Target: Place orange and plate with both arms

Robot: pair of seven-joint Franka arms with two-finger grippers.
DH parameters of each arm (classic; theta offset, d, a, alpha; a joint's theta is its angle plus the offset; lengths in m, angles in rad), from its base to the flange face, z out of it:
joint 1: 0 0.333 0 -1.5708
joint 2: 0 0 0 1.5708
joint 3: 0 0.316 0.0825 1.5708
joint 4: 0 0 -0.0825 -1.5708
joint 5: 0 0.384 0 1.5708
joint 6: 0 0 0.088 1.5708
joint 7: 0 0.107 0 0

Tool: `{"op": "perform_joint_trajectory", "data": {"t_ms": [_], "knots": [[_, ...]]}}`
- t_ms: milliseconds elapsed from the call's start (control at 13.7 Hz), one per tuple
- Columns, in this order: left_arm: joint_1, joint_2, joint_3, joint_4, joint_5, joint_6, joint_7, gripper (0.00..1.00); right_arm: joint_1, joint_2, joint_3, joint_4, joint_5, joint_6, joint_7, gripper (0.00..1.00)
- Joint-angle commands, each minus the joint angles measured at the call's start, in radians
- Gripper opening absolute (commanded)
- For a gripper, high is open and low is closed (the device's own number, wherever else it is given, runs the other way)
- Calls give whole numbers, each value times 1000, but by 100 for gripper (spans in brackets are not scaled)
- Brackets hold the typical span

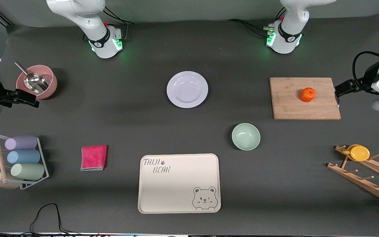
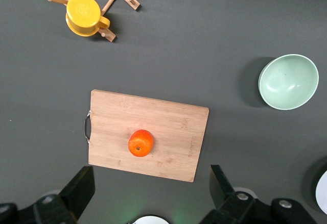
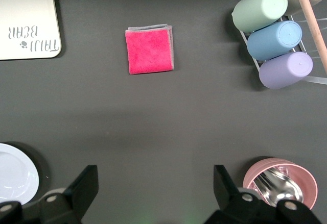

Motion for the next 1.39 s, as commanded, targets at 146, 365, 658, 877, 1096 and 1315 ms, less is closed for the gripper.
{"op": "perform_joint_trajectory", "data": {"t_ms": [146, 365, 658, 877, 1096, 1315], "knots": [[7, -4, -7, 13, 1, -4, 9, 100, -4, -23, 0, -17, 5, -7, -7, 100], [10, -4, -5, 14, 1, -2, 14, 100, -3, -23, 0, -15, 5, -7, -6, 100], [21, -6, 7, 28, 1, -36, 18, 100, -3, -29, 0, -17, 5, -10, -7, 100], [24, -38, 12, 13, 1, -83, 37, 100, -1, -81, 3, -35, 5, -46, -4, 100], [24, -241, 44, -224, -2, -47, 37, 100, 2, -201, 11, -144, 9, -43, 3, 100], [24, -490, 91, -539, 0, 59, 38, 100, 46, -311, 11, -251, 12, -27, 78, 100]]}}
